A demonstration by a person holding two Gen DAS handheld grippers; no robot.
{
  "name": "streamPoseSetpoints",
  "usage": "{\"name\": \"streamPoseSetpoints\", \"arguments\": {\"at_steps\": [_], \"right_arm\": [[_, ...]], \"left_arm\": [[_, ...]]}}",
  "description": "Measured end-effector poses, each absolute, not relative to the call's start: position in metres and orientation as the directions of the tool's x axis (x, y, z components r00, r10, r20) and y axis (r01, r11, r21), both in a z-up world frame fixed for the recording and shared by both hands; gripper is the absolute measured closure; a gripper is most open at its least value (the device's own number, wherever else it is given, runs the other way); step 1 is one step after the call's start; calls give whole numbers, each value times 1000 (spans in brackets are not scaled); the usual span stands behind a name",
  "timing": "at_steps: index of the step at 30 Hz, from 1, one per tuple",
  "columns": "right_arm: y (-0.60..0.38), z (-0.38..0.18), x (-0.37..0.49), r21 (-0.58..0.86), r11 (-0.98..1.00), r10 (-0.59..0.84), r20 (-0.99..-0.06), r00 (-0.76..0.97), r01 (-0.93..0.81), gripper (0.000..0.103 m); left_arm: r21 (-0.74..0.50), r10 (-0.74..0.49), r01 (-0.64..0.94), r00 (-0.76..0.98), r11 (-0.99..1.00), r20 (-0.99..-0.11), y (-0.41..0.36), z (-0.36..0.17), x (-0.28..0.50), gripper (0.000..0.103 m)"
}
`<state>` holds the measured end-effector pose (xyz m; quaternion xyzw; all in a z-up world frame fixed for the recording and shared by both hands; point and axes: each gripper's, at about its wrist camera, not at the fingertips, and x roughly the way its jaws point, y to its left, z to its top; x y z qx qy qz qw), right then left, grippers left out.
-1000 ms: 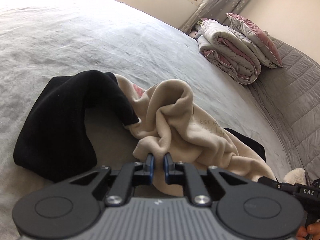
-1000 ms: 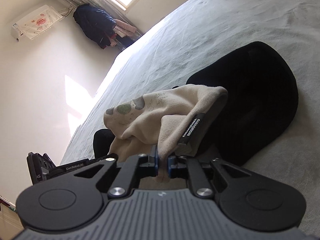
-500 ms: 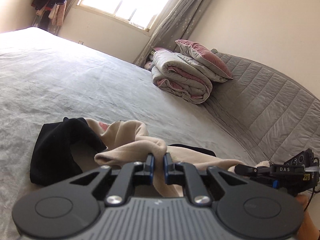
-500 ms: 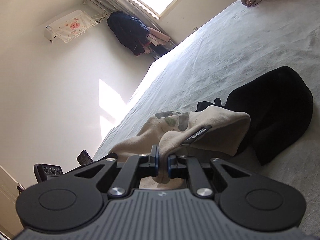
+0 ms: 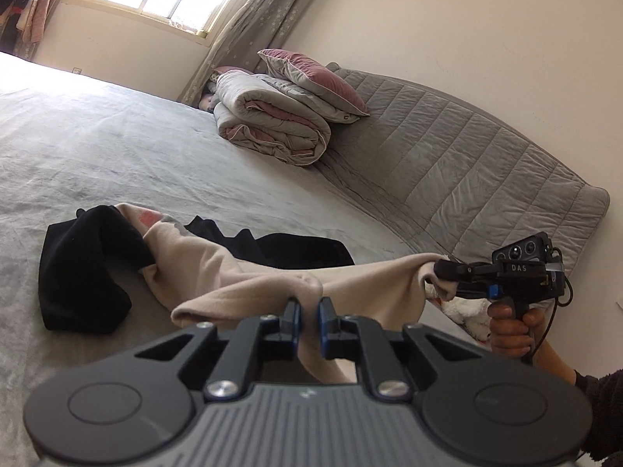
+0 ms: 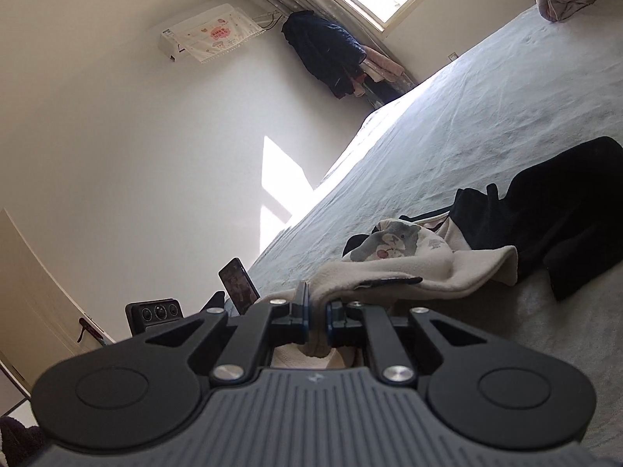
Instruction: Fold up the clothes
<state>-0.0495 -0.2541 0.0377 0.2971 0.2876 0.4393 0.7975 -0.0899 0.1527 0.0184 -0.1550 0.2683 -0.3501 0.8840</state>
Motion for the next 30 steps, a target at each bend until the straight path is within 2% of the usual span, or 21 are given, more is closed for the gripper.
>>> {"name": "streamPoseSetpoints", "arguments": {"at_steps": [6,12,20,21,26,27,28,30], "right_arm": [[-238,34,-48,684,443,892,-273,360,-579,91],[-215,16,-46,613,510,850,-466,246,-603,91],[-208,-14,-38,557,628,734,-656,176,-544,87],[-208,-18,-37,545,647,714,-678,174,-532,87],[-215,-26,-32,546,674,684,-716,142,-497,85],[-216,-26,-32,546,675,682,-718,138,-497,78],[-218,-24,-33,542,676,682,-717,144,-499,63],[-222,-20,-33,535,678,683,-712,164,-504,56]], "left_arm": [[-423,-709,568,553,705,-439,148,11,-87,93],[-336,-667,604,481,722,-569,134,-3,-88,92],[-207,-566,648,412,733,-714,115,-21,-92,90],[-198,-555,650,405,733,-727,115,-23,-92,88],[-211,-560,654,385,726,-734,118,-24,-92,60],[-218,-566,655,382,723,-731,119,-23,-91,57],[-226,-572,655,379,721,-728,120,-23,-91,54],[-238,-578,652,375,720,-724,121,-22,-89,49]]}}
